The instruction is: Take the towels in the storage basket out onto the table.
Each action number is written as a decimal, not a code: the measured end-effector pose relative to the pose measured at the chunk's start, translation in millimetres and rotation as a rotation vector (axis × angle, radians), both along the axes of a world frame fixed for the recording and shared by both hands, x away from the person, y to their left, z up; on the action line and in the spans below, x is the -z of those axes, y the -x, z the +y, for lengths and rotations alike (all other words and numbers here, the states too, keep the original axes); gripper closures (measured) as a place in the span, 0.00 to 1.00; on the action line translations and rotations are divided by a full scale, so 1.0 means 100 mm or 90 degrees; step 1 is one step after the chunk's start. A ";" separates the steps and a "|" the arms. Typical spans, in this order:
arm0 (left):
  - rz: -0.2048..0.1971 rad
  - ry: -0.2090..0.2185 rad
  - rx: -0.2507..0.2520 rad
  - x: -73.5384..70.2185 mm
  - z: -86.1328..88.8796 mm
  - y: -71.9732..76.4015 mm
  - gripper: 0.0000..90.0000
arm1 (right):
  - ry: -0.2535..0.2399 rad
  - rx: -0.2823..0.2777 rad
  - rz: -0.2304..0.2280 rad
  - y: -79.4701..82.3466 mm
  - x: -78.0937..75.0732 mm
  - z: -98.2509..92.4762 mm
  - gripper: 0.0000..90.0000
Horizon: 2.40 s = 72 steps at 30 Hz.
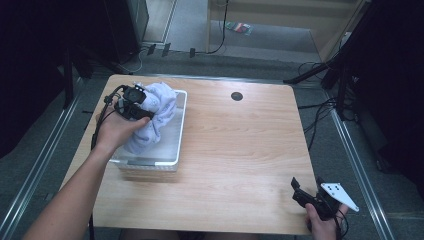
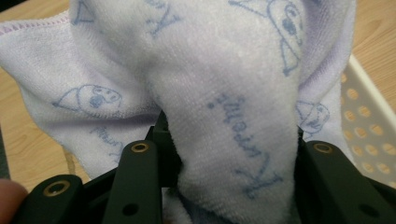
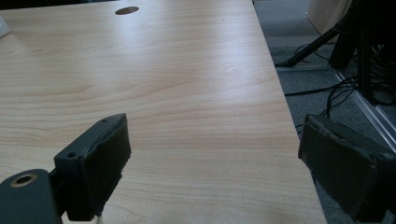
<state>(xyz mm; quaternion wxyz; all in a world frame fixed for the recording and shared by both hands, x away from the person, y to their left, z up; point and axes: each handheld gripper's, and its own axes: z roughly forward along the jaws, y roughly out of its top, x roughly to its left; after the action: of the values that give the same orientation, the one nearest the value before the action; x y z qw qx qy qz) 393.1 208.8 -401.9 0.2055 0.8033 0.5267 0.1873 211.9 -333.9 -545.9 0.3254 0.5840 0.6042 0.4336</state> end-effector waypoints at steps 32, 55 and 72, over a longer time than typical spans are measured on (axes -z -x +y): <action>-0.036 0.028 0.059 -0.61 -0.36 0.05 0.62 | 0.003 -0.005 0.000 -0.01 0.00 0.00 0.12; -0.030 0.042 0.122 -0.58 -0.97 0.03 0.61 | 0.006 -0.004 0.006 -0.01 0.00 0.02 0.12; -0.024 0.045 0.156 -0.52 -1.42 -0.02 0.61 | 0.008 -0.003 0.008 -0.02 0.00 0.02 0.12</action>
<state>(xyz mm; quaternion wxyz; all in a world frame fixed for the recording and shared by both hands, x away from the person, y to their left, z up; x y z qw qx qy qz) 394.8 66.9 -349.9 0.2646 0.8502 0.4272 0.1571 213.5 -331.9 -546.0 0.3248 0.5832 0.6102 0.4267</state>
